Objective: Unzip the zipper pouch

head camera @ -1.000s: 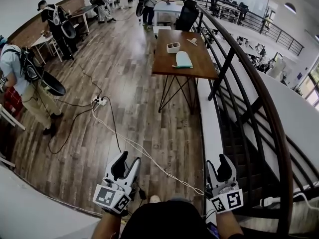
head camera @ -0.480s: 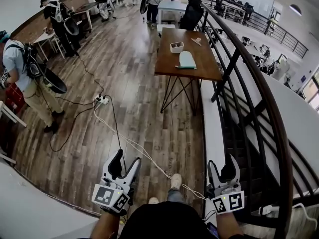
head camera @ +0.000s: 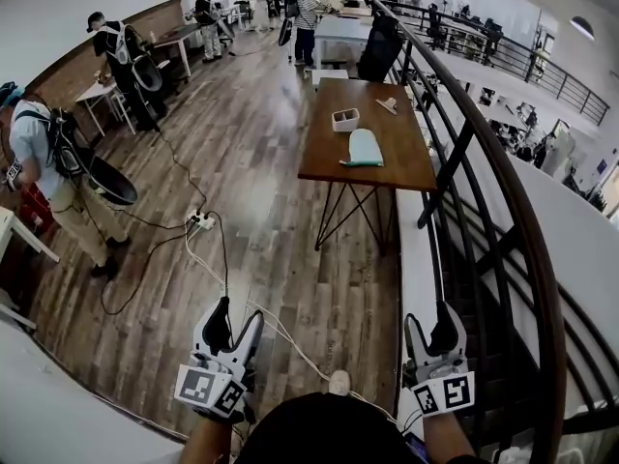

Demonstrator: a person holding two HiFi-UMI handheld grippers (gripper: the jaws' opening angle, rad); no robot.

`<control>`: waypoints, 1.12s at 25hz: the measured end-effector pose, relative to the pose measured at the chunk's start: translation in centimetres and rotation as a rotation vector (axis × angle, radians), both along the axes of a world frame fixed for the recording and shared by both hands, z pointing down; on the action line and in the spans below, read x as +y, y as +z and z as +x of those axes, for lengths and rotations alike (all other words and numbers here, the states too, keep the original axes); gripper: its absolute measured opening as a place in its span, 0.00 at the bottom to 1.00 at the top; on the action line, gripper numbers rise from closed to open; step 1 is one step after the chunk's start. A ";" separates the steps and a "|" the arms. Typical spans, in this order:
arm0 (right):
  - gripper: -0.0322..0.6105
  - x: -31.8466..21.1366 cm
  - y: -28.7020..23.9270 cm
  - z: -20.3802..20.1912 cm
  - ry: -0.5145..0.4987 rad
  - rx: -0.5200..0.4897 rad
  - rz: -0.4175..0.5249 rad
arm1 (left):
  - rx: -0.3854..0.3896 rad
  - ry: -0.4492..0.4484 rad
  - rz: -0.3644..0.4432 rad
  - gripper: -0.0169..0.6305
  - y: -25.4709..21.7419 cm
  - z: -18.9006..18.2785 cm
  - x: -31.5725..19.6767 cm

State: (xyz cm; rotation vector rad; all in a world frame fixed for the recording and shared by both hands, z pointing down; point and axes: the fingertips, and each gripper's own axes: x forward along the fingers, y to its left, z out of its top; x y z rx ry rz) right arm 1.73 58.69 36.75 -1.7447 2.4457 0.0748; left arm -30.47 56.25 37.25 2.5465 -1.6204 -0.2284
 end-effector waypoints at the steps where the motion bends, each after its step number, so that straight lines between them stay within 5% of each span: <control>1: 0.45 -0.8 0.1 0.5 0.000 -0.003 -0.001 | -0.002 -0.003 0.001 0.45 0.0 0.5 -0.8; 18: 0.44 -9.8 1.2 9.9 0.028 -0.014 -0.052 | 0.016 -0.006 -0.067 0.45 1.8 9.1 -11.5; 28: 0.44 -16.0 2.6 10.4 0.053 0.029 -0.097 | 0.026 0.030 -0.084 0.45 3.0 10.0 -19.2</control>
